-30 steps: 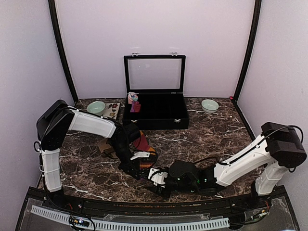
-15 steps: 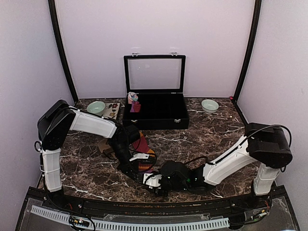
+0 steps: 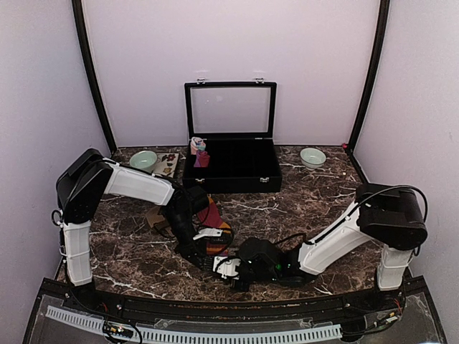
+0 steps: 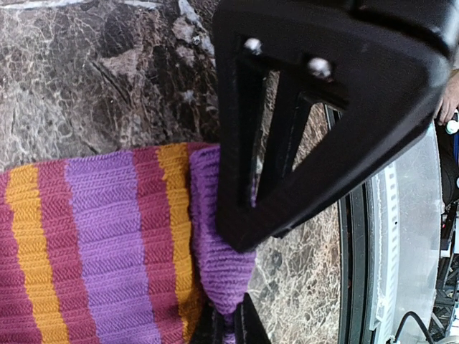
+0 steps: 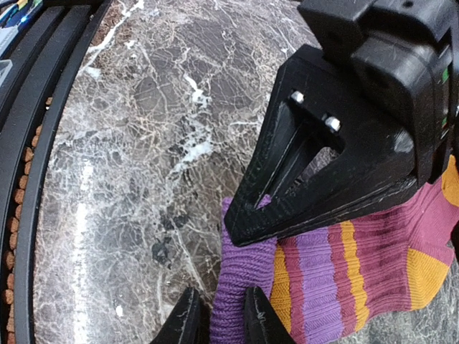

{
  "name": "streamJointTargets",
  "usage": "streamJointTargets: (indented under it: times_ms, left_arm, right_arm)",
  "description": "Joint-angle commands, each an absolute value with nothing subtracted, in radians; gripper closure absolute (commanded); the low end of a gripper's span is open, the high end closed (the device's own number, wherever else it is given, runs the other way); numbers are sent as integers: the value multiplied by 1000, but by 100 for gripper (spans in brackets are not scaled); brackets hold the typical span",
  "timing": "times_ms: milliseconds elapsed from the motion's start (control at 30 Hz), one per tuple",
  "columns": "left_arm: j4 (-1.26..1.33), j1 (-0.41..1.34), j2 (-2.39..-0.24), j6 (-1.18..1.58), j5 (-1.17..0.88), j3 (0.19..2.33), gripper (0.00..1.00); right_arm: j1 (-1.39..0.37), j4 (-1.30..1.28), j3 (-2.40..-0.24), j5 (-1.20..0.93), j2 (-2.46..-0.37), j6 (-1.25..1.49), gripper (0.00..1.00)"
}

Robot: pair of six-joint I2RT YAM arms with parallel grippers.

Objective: Roll the socks
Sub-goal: Roll the sock at the center of the board.

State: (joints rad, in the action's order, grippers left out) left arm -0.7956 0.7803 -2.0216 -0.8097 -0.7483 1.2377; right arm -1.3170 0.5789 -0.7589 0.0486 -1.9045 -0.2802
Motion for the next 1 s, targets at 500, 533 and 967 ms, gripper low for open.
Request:
streamJointTargets:
  times_ms: [500,533,967]
  left_arm:
    - [-846,772,-2034,-841,-694,1216,98]
    - [-848,772,-2035,-841,-694,1217,99]
    - [-859,772,-2042,-854,-695,1220,100]
  right_arm:
    - [-1296,623,-731,54,-1911,-239,67]
    - [-1299,617,-733,55,-1904,-249,66]
    - [-1305,608,-770,69,-1956,-280,68]
